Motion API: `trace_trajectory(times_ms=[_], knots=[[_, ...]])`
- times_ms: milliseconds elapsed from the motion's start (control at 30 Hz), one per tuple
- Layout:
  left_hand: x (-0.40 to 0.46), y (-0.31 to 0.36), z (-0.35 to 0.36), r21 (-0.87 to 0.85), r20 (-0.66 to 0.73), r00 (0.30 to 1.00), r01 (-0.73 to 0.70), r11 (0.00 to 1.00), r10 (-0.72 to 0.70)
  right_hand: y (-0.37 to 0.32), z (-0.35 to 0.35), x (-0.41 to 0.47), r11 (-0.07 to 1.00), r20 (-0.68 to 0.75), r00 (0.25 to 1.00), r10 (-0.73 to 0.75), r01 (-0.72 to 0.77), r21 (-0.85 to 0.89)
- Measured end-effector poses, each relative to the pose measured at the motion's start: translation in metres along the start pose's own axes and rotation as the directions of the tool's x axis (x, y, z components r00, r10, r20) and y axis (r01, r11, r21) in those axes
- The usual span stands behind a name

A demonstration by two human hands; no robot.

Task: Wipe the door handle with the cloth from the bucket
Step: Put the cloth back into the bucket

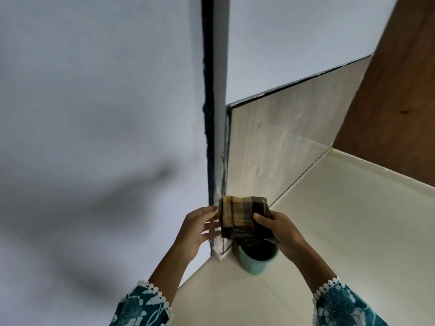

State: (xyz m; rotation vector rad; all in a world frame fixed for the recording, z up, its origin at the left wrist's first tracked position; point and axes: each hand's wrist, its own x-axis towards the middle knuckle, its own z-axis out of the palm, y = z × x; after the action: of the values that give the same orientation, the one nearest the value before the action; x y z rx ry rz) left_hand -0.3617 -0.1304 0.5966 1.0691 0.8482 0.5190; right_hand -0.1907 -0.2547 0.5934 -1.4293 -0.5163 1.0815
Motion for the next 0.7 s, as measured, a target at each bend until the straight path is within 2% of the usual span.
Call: trace_trajectory(times_ms=[133,333,567,700], knots=[[0.047,-0.018,0.04,0.006,0.003,0.997,0.077,0.997,-0.077,0.007,-0.069,0.038,0.998,-0.117,0.992,0.056,-0.059,-0.031],[0.132,-0.054,0.08,-0.041,0.02,0.985,0.169,0.985,-0.169,0.026,-0.131,0.113,0.985,-0.216,0.966,0.145,-0.161,-0.06],[0.217,-0.111,0.104,-0.113,-0.072,0.917,0.384,0.916,-0.393,0.062,-0.189,0.186,0.914,-0.321,0.874,0.365,-0.402,-0.054],[0.258,-0.146,0.115,-0.189,-0.147,0.871,0.441,0.878,-0.469,0.089,-0.219,0.223,0.871,-0.358,0.82,0.446,-0.49,-0.036]])
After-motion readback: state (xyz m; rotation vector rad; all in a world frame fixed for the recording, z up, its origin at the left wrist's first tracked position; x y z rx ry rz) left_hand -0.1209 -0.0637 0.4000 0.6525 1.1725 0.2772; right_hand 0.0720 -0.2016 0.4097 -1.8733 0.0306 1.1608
